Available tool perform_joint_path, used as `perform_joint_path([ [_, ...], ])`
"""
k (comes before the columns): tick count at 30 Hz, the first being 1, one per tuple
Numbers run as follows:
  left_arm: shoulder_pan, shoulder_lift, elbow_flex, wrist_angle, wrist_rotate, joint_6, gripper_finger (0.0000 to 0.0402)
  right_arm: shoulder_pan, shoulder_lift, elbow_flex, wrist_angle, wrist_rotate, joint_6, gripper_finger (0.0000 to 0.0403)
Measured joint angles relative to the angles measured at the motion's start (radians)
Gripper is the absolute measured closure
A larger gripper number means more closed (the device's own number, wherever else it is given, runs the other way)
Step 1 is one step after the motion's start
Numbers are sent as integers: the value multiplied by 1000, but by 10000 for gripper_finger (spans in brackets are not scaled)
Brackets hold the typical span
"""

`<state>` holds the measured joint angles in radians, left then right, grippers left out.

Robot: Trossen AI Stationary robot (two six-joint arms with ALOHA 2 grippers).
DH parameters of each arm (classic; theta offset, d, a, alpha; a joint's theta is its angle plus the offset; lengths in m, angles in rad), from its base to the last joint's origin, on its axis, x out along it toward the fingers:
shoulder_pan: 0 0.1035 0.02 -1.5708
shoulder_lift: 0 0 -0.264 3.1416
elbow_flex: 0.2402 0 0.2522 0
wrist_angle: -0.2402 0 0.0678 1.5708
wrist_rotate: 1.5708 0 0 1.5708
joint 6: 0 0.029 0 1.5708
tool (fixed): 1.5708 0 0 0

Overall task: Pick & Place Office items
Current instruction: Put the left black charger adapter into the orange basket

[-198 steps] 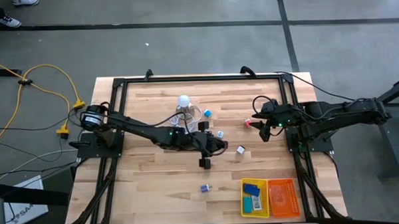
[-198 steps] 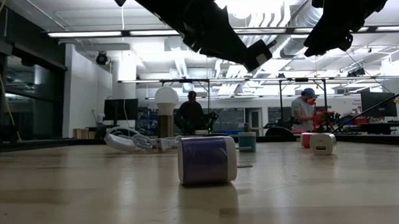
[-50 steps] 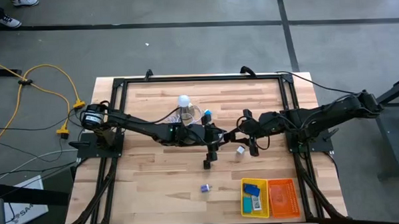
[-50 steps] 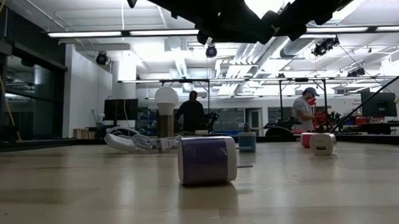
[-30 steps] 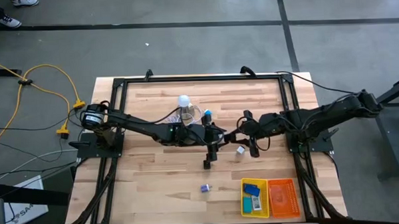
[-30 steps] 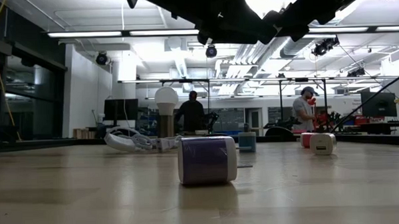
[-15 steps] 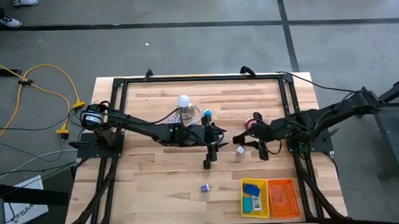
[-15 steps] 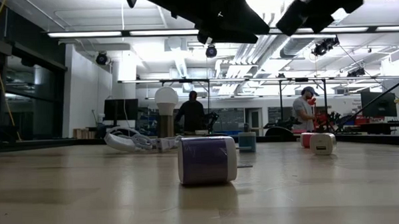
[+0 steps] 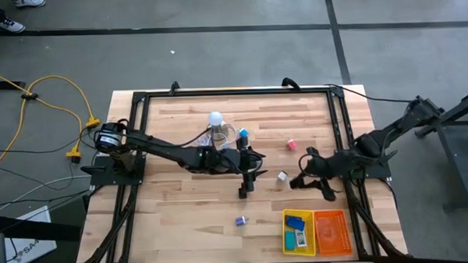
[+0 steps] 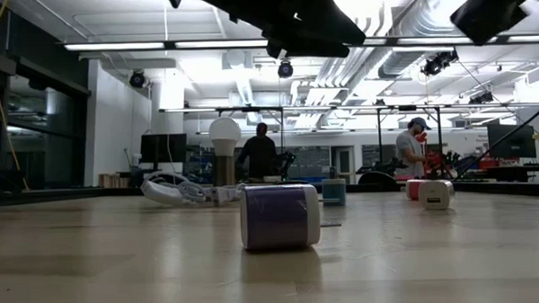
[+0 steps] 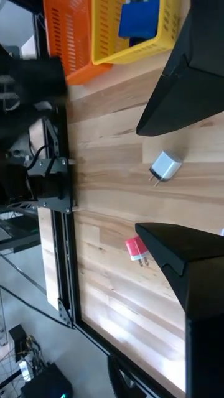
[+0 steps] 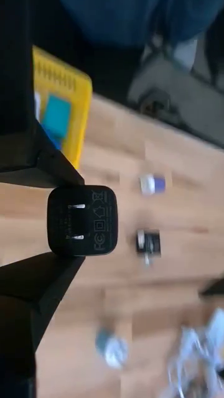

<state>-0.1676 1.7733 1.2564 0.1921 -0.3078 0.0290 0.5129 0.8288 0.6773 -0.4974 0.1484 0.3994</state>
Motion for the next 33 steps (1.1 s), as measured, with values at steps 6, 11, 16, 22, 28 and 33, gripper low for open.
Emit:
perform_joint_path([
  [6, -9, 0, 0, -5, 3, -18, 171, 165, 0, 0, -29, -16, 149, 260],
  [11, -12, 0, 0, -6, 3, -28, 171, 312, 4, 0, -30, 18, 280, 260],
  [16, -12, 0, 0, -6, 3, -53, 171, 440, 45, 0, -30, 93, 392, 260],
  [22, -12, 0, 0, -6, 2, -56, 171, 530, 161, 0, -30, 146, 497, 260],
  [28, -12, 0, 0, -6, 2, -56, 171, 583, 284, 0, -30, 135, 582, 260],
  [33, -12, 0, 0, -5, 2, -56, 171, 605, 354, 77, -149, 103, 620, 260],
])
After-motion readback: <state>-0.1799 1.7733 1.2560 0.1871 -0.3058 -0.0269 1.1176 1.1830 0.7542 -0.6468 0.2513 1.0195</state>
